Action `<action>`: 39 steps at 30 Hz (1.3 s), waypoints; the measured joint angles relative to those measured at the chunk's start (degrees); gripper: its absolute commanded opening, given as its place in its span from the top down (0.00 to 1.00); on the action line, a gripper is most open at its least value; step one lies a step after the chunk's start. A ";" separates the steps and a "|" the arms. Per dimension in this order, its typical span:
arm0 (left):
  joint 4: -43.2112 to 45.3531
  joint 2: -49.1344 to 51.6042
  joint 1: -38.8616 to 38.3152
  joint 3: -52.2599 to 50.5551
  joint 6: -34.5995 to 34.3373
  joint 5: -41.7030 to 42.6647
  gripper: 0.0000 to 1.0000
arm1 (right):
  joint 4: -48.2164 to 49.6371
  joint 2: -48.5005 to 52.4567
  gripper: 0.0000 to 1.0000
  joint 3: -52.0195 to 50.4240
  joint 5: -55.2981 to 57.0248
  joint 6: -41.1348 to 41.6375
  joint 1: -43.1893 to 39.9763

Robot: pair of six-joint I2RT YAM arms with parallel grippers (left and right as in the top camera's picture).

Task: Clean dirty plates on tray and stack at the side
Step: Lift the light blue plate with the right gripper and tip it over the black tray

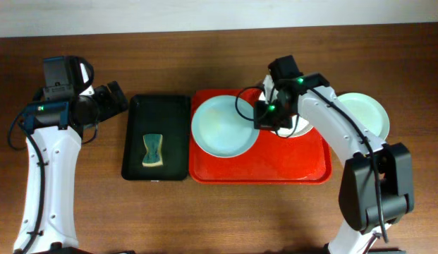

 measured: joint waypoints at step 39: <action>-0.02 0.00 0.00 0.00 -0.15 0.02 0.01 | 65.18 -0.20 0.96 0.63 71.38 -43.30 37.66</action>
